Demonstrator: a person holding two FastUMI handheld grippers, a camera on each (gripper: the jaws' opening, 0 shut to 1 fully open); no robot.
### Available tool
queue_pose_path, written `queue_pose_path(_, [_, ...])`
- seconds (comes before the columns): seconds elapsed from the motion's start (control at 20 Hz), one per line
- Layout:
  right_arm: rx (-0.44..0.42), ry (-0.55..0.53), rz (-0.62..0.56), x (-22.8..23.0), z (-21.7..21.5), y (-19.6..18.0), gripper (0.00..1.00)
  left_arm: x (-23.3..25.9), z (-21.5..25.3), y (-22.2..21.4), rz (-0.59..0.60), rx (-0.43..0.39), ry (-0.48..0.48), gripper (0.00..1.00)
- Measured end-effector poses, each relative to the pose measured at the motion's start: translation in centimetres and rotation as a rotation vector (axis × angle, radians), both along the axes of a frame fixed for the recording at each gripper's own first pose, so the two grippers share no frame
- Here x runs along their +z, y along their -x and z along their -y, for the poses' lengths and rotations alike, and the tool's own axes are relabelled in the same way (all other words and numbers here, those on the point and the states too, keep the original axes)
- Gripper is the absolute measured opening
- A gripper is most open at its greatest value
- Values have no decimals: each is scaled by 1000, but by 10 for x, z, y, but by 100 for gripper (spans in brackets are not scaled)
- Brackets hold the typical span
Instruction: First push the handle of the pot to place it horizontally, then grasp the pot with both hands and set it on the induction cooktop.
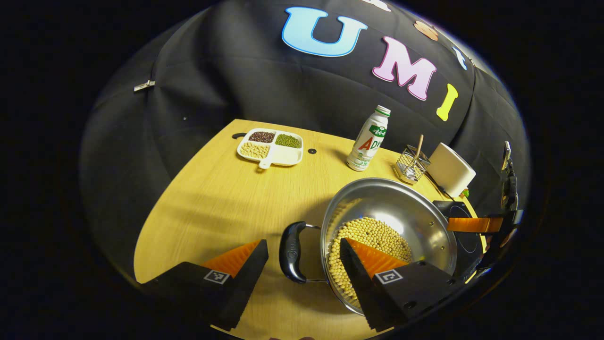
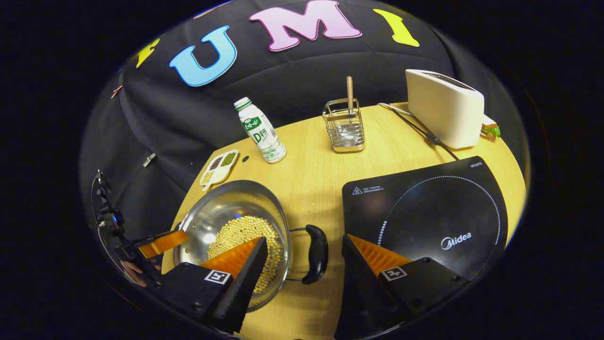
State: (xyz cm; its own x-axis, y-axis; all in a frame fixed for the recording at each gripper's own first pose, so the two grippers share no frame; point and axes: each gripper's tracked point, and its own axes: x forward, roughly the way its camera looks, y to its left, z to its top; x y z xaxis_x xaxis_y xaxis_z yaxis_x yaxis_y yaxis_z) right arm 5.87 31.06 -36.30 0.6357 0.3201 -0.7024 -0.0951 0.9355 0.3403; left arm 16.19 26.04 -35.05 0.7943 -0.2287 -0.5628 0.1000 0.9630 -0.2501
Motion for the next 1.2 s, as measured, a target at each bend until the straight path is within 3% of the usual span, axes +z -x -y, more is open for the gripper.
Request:
queue_pose_path(0.3, [14,41,2,-16,-13,-3,98,-8,-1,-11,-10,-54,-25,94])
queue_pose_path(0.4, [10,79,15,-22,-12,-7,95,-12,0,-15,-15,-77,-37,92])
queue_pose_path(0.55, [18,124,29,-31,-13,-12,82,-21,5,-15,-46,-89,-15,83])
queue_pose_path(0.7, [28,174,53,-36,-13,-16,82,-22,0,-16,-23,-62,12,71])
queue_pose_path(0.8, [32,203,47,-44,-10,-14,75,-23,0,-12,-24,-52,31,66])
queue_pose_path(0.9, [26,209,42,-46,-10,-14,65,-26,-2,-12,-29,-49,34,67])
queue_pose_path(1.2, [23,245,35,-45,-11,-7,58,-26,-6,-8,-50,-5,-12,59])
